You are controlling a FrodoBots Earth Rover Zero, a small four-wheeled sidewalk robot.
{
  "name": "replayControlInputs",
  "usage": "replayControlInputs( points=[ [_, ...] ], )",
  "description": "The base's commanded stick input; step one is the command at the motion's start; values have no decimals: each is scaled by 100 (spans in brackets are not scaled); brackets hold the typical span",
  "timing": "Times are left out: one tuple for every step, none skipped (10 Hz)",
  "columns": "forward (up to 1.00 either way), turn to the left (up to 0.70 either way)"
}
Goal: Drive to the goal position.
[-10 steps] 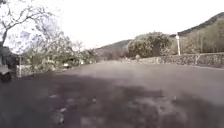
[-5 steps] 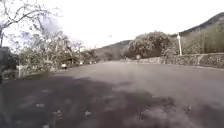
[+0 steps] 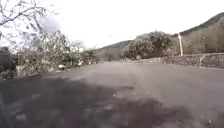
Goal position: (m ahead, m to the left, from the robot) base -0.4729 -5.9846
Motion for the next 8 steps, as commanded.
replayControlInputs(
  points=[
    [70, 0],
    [70, 0],
    [70, 0],
    [70, 0],
    [70, 0],
    [70, 0],
    [70, 0],
    [70, 0]
  ],
)
